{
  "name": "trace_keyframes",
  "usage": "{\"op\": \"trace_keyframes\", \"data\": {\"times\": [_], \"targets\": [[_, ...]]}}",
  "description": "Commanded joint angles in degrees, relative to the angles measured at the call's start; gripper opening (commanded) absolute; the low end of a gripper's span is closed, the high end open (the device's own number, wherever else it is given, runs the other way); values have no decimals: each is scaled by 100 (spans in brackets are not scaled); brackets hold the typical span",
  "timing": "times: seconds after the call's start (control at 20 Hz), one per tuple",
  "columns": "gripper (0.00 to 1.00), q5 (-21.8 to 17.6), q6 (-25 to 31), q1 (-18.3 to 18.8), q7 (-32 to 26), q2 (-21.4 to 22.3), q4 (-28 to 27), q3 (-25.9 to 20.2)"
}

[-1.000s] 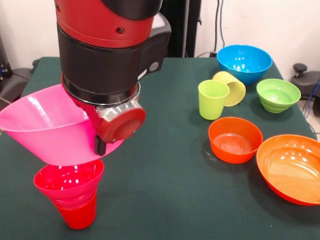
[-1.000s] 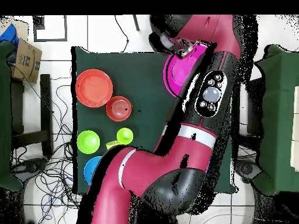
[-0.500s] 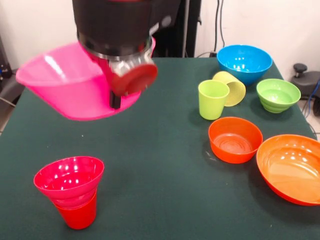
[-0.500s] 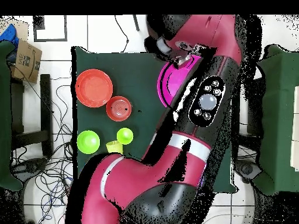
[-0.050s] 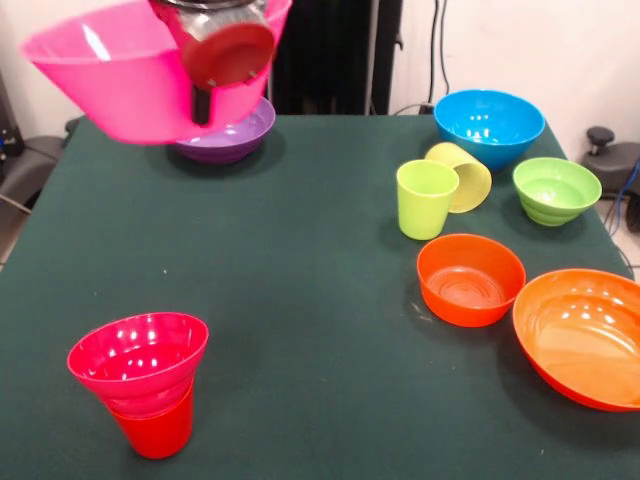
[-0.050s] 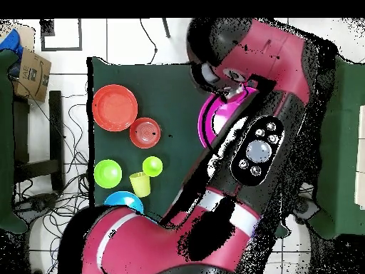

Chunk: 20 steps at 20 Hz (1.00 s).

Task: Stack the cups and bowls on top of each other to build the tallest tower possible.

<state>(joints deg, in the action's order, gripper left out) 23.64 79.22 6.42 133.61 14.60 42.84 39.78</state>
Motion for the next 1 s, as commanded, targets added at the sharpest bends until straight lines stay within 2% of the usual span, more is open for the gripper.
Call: {"op": "trace_keyframes", "data": {"times": [0.05,0.75,1.0], "targets": [[0,-716,-1512,-4,-868,268,1394,-825],[0,-839,-1755,63,-765,431,1744,-1229],[0,-871,-1754,100,-894,519,1980,-1392]]}}
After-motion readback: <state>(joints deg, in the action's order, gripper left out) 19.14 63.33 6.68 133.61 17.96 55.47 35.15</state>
